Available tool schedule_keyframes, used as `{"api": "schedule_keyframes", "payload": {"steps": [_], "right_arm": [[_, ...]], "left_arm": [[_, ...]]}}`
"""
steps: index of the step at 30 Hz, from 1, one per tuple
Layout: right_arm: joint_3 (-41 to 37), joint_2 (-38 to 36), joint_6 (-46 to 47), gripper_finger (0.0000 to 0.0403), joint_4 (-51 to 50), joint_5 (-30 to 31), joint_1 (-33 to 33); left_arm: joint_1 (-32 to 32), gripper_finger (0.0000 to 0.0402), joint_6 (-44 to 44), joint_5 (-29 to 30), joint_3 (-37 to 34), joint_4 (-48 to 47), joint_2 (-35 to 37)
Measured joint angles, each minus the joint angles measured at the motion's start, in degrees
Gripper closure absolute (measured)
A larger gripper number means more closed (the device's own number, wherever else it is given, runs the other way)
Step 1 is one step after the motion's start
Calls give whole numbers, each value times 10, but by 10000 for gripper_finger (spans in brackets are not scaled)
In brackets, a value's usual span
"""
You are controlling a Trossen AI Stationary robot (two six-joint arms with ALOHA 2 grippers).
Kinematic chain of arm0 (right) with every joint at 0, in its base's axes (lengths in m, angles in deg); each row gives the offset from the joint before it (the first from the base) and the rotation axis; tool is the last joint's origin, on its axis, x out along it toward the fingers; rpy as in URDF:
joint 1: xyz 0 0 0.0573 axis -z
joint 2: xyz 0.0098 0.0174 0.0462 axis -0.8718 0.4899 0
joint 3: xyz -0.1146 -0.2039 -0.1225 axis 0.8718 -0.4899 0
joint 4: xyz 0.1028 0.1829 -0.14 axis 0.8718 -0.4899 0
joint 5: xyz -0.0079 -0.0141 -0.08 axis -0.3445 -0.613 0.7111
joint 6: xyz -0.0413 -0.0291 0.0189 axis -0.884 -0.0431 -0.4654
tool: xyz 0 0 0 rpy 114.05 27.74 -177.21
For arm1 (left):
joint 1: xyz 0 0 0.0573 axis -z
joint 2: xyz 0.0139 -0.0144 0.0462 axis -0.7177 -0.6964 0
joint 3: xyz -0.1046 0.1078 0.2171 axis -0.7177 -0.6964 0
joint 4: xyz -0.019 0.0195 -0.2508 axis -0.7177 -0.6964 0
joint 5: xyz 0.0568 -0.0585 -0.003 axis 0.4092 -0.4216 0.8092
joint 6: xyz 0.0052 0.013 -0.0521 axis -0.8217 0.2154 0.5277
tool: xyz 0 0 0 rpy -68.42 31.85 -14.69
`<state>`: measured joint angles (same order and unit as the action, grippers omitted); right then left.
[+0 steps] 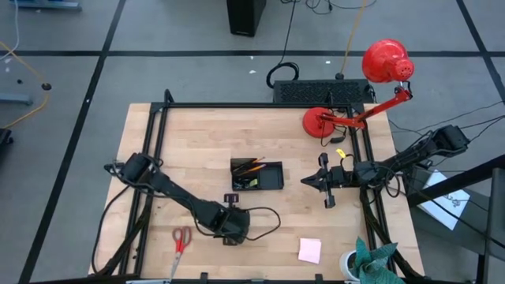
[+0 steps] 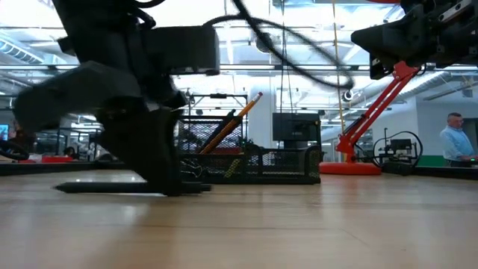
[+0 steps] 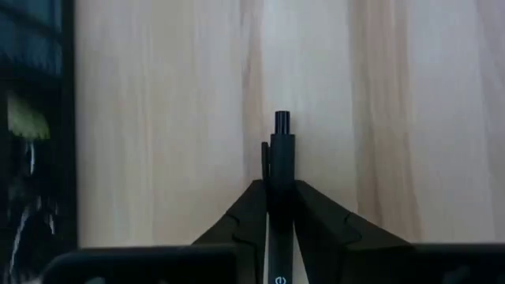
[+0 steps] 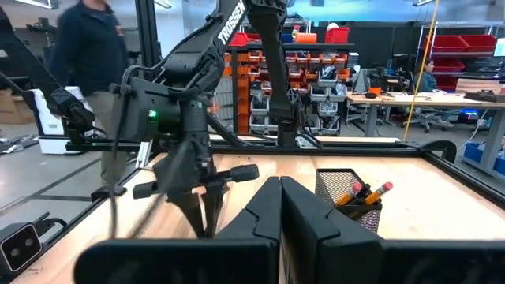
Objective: Pick and place office supplies into organizer
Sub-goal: Put the black pen into the desk organizer
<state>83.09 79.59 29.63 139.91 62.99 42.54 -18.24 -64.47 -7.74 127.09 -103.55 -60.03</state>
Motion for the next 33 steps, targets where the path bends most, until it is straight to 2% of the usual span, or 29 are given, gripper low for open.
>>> {"api": "schedule_keyframes", "payload": {"steps": [8, 12, 15, 20, 26, 33], "right_arm": [[0, 0, 0, 403, 0, -12, 0], [0, 0, 2, 403, 0, -12, 0], [0, 0, 2, 403, 6, -12, 0], [1, 0, 6, 403, 9, -13, 0], [1, 0, 6, 403, 10, -13, 0], [1, 0, 5, 403, 14, -13, 0]], "left_arm": [[6, 381, -102, 103, 0, 50, 92], [4, 375, -177, 152, 0, 72, 154], [-6, 364, -244, 162, -14, 114, 206], [-42, 371, -338, 92, -73, 221, 294], [-120, 380, -373, -67, -190, 400, 356], [-209, 377, -365, -130, -285, 502, 364]]}}
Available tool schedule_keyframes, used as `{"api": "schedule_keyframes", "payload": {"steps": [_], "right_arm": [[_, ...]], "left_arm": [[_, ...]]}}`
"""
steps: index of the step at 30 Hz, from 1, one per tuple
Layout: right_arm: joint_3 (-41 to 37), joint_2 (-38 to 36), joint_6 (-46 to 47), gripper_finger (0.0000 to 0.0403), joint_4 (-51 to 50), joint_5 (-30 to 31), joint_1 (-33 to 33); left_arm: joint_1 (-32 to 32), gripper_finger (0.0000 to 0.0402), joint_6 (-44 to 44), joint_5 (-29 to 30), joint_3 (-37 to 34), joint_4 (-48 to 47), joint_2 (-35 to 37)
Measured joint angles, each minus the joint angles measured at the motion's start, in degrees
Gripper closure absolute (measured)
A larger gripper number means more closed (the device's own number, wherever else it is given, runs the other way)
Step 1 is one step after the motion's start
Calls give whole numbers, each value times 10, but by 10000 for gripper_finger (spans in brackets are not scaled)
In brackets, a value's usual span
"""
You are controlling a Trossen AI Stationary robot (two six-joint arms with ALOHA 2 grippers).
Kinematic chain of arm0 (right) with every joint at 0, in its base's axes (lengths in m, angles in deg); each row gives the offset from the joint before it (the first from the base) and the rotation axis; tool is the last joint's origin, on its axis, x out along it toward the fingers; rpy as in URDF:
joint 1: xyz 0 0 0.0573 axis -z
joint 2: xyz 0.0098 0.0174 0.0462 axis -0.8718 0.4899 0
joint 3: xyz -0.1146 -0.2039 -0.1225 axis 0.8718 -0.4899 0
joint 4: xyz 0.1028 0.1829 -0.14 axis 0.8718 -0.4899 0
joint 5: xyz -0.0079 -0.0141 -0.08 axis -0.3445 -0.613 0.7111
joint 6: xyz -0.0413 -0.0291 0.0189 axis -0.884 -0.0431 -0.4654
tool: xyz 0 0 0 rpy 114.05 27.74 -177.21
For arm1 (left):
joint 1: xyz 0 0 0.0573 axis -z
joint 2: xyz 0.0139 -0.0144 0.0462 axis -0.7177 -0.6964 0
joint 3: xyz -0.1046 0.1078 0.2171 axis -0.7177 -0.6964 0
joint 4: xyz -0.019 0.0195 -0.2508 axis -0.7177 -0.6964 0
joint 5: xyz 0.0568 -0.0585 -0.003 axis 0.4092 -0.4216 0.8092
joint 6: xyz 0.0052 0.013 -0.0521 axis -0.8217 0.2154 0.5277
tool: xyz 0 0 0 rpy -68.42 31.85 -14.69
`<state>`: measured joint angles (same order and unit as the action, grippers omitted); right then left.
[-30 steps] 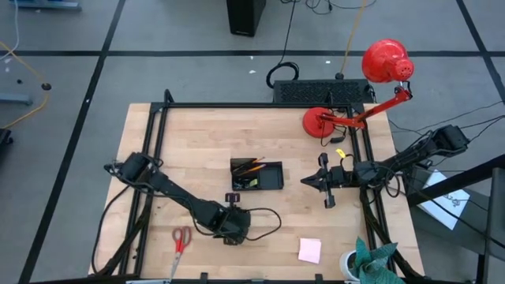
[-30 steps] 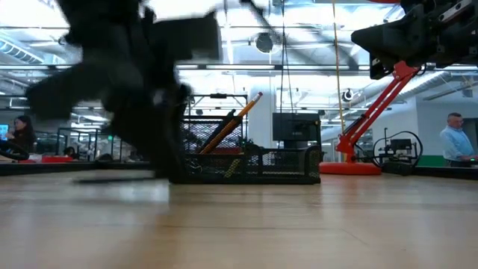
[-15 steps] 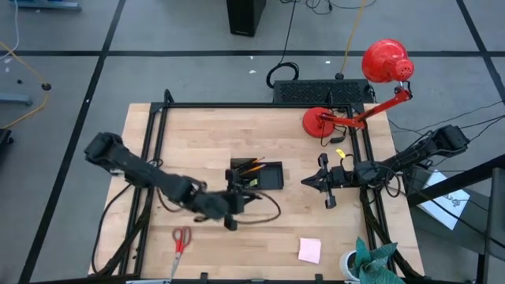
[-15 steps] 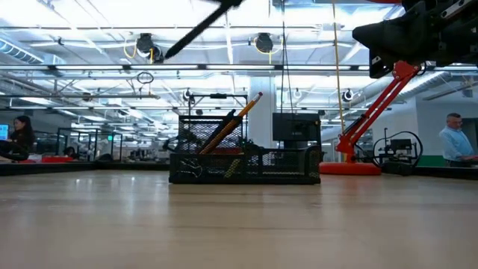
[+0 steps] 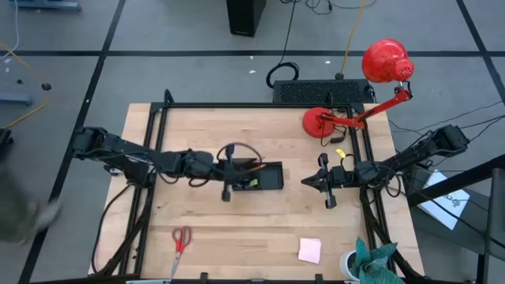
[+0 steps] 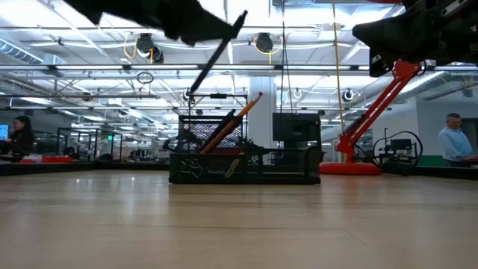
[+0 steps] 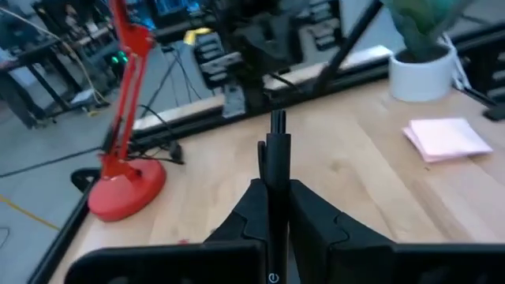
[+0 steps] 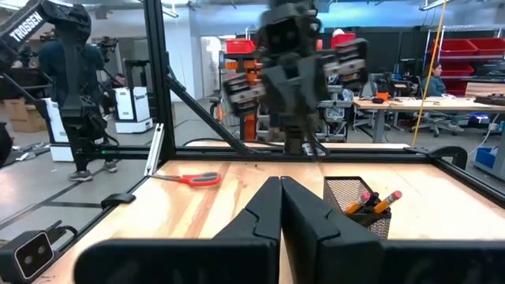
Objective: Pick and place office supplies into organizer
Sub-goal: Put the black pen into the desk organizer
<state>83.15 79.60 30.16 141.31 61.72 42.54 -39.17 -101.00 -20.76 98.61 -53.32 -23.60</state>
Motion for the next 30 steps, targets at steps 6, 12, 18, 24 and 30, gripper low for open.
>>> {"api": "schedule_keyframes", "payload": {"steps": [6, 12, 18, 24, 30], "right_arm": [[0, 0, -1, 403, 6, 1, 0], [0, 0, -11, 403, 16, 1, 0], [0, 0, -16, 403, 20, 3, 0], [0, 0, -20, 403, 21, 3, 0], [0, 0, -21, 403, 21, 3, 0]], "left_arm": [[-70, 376, -2, -65, -58, 95, 2], [-128, 372, 24, -121, -120, 179, -18], [-159, 372, 60, -171, -155, 289, -75], [-164, 371, 75, -188, -143, 307, -135], [-164, 371, 83, -201, -125, 307, -176]]}}
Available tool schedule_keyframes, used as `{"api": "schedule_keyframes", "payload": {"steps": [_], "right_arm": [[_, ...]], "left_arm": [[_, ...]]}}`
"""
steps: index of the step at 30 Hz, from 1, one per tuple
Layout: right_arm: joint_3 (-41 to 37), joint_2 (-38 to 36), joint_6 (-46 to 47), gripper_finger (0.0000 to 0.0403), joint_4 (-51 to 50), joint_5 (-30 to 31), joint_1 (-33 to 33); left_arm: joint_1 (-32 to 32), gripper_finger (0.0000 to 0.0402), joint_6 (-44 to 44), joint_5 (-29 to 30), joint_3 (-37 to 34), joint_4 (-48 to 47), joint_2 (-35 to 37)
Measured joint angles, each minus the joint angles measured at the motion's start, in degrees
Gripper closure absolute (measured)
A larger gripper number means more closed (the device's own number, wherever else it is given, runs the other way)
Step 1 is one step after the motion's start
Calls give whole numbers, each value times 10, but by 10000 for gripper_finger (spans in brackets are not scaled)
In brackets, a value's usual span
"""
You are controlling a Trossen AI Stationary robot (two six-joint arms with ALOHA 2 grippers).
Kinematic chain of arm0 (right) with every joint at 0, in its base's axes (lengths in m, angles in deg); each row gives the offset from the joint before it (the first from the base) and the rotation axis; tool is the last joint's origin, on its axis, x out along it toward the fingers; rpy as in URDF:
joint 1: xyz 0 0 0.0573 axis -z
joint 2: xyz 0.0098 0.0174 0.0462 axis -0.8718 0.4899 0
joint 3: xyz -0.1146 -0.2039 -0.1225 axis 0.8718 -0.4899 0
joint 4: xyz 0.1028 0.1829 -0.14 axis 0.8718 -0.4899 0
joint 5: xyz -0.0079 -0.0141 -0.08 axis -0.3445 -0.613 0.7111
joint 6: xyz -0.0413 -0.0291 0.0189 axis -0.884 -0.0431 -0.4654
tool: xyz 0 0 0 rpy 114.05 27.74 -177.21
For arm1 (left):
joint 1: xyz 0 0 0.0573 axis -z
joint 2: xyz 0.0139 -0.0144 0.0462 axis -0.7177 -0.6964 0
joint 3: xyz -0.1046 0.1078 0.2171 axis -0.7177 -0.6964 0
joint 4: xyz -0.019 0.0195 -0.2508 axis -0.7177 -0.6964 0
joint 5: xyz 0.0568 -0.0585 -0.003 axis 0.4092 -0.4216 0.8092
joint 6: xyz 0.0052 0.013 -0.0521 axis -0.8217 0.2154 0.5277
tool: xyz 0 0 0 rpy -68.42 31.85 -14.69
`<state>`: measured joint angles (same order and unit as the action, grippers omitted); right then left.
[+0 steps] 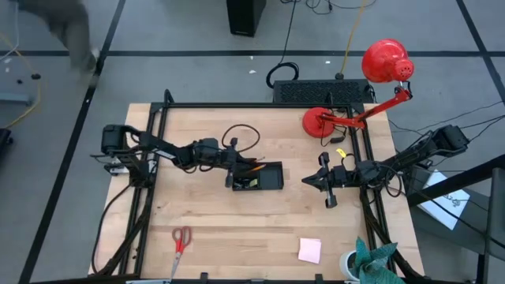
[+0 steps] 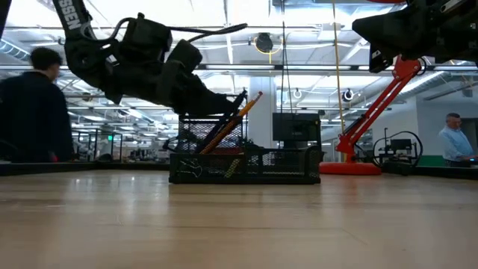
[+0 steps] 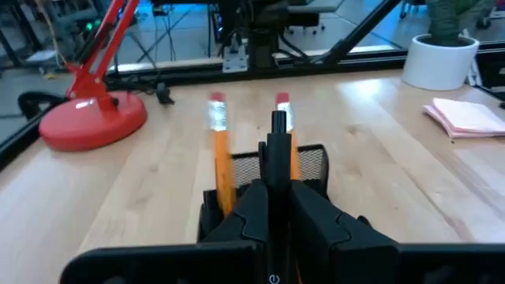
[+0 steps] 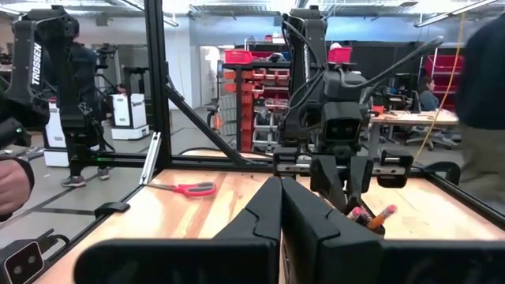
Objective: Pick and place office supplies into organizer
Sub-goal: Put the black pen into the desk organizer, then put the red scissors into the desk organizer
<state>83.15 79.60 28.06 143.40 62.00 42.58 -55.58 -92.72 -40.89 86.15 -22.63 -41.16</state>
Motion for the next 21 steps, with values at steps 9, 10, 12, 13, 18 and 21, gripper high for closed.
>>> {"api": "schedule_keyframes", "payload": {"steps": [9, 10, 12, 13, 18, 21], "right_arm": [[0, 0, -2, 403, 0, 0, 0], [0, 0, -2, 403, 0, 0, 0], [0, 0, 1, 403, 0, 0, 0], [0, 0, 3, 403, 0, 0, 0], [0, 0, 5, 403, 0, 0, 0], [0, 0, 3, 403, -1, -1, 0]], "left_arm": [[-5, 331, 53, 13, 0, -6, -1], [-6, 319, 55, 13, 0, -7, -1], [-8, 292, 56, 10, 0, -7, -1], [-8, 278, 56, 10, 0, -7, -1], [-7, 215, 54, 12, 0, -6, 9], [-2, 190, 50, 11, 0, -29, 41]]}}
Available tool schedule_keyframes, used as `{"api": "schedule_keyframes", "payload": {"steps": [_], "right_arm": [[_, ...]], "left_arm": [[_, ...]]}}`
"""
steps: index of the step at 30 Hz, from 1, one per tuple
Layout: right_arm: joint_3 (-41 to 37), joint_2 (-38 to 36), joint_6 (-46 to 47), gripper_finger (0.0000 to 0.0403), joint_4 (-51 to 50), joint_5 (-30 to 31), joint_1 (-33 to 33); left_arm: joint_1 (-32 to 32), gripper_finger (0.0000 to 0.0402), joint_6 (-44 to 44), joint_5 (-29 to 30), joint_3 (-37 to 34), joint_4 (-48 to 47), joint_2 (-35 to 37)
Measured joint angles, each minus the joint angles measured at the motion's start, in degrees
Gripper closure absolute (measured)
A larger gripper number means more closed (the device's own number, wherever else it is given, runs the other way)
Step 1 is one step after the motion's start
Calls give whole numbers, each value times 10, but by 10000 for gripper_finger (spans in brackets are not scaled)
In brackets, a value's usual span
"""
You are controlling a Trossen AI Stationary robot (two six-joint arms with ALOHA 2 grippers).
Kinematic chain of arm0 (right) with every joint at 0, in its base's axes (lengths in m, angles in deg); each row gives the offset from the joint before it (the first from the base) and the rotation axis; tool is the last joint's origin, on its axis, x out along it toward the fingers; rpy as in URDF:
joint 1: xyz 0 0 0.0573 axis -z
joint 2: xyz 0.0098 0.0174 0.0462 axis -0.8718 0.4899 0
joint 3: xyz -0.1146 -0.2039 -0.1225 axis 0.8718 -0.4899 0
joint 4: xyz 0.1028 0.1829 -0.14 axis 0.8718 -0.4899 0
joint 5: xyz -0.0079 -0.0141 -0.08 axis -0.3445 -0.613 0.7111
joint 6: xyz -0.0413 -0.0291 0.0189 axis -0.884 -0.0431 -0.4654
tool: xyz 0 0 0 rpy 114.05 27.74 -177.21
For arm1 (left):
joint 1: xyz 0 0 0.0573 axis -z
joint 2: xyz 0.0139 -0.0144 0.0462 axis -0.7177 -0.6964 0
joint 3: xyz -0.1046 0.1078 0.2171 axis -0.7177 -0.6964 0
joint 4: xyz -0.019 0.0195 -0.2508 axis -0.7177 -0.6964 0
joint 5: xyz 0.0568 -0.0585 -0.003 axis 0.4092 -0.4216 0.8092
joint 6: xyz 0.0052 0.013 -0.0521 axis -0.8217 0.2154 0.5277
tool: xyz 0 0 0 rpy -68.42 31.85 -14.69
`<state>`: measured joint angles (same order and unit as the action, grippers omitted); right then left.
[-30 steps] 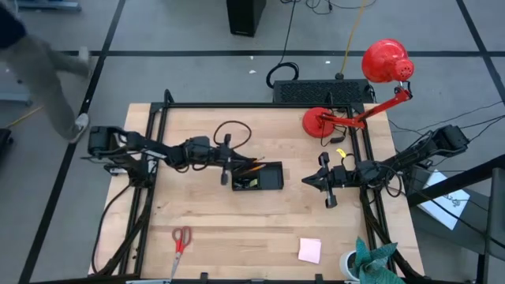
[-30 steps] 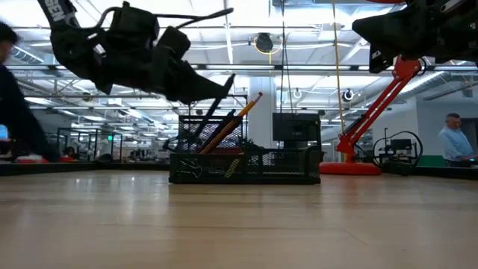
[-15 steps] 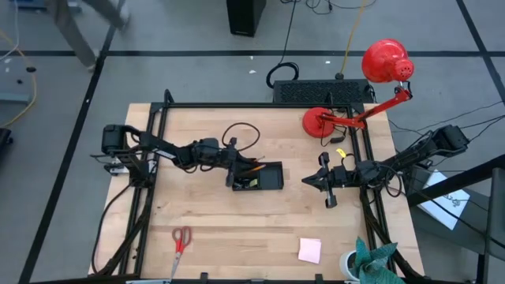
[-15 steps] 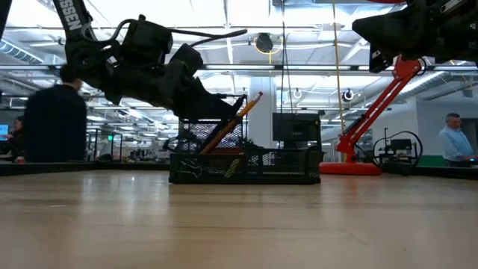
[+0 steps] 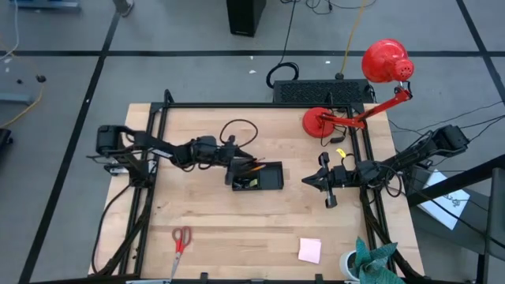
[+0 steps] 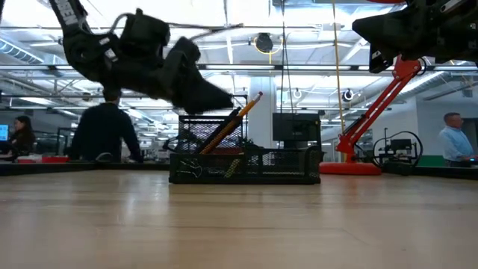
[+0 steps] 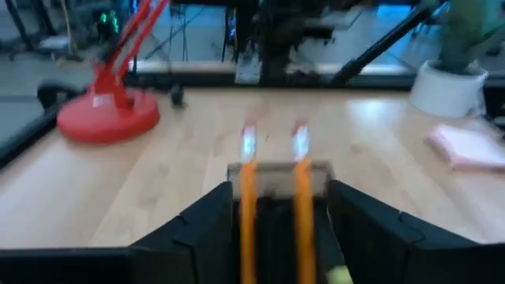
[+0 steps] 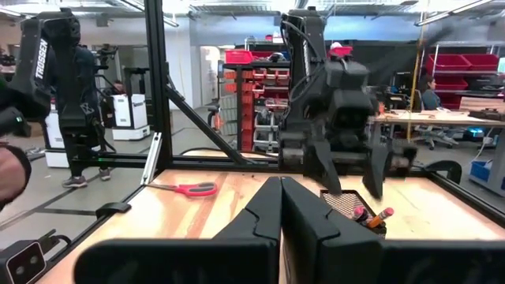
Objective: Pick and place office supplies into organizer
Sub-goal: Put the red scissors into the desk organizer
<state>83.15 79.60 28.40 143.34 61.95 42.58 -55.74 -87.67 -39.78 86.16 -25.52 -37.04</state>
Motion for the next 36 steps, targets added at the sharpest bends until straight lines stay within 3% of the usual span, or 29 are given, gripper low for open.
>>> {"api": "schedule_keyframes", "payload": {"steps": [4, 9, 13, 17, 23, 28, 36], "right_arm": [[0, 0, -1, 403, 0, 0, 0], [0, 0, -1, 403, -5, 0, 0], [0, 0, -1, 403, -8, 0, 0], [0, 0, 8, 403, -9, 0, 0], [0, 0, 31, 403, -13, -2, 0], [0, 0, 39, 403, -15, -2, 0], [0, 0, 48, 403, -20, -2, 0]], "left_arm": [[40, 180, -14, 9, 5, -114, 103], [150, 185, 2, 148, 95, -535, 252], [260, 203, 152, 244, 167, -835, 295], [360, 220, 350, 253, 180, -968, 302], [478, 216, 597, 229, 145, -1049, 281], [543, 191, 726, 195, 107, -1047, 263], [591, 161, 756, 172, 61, -913, 239]]}}
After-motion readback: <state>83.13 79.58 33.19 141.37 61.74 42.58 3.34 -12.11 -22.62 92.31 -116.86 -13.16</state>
